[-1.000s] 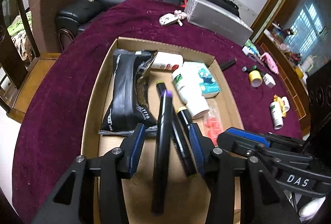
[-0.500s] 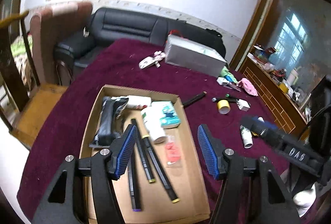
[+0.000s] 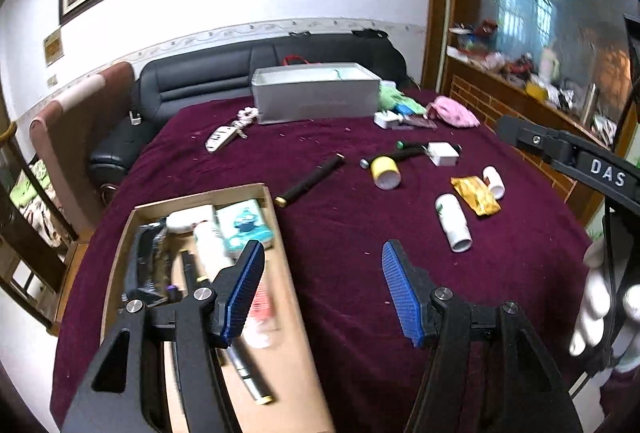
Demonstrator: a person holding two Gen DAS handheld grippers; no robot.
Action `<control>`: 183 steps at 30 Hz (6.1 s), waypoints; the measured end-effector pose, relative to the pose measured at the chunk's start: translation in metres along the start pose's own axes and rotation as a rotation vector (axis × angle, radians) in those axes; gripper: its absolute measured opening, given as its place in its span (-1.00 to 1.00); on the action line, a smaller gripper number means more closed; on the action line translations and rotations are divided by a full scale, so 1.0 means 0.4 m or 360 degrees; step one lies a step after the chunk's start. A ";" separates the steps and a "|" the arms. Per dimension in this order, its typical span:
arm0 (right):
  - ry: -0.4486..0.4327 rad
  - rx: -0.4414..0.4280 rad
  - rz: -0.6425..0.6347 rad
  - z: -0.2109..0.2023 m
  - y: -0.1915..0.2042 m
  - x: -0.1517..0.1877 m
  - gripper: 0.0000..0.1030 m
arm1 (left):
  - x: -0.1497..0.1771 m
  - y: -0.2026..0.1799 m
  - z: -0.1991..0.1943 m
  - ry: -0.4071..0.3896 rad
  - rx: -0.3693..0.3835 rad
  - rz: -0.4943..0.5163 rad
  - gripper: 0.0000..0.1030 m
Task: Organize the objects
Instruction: 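Withdraw both grippers from the tray back over the table, then grasp the white plastic bottle with the left gripper, then hold the white bottle in the left gripper while the right gripper grasps the yellow cracker bag, then carry the white bottle and cracker bag over the cardboard tray and lower them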
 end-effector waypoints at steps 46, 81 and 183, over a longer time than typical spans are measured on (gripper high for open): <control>0.0114 0.0113 0.0693 0.099 -0.580 0.116 0.62 | -0.035 -0.467 0.436 0.0403 0.0158 0.0242 0.07; 0.0239 0.0226 0.0623 0.149 -0.577 0.140 0.62 | -0.008 -0.349 0.299 0.0366 0.0306 0.0029 -0.44; 0.0980 -0.0598 -0.0065 0.267 0.389 0.226 -0.13 | 0.227 0.438 0.100 0.0237 -0.0211 -0.0554 -0.43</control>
Point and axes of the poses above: each gripper's, at about its wrist camera, not at the fingertips, and z roughly the way its jaws point, y to its left, x to its underside, the point moved 2 cm from there along z, roughly the way its jaws point, and after that the axes turned 8 degrees about -x, right-handed, at the moved point
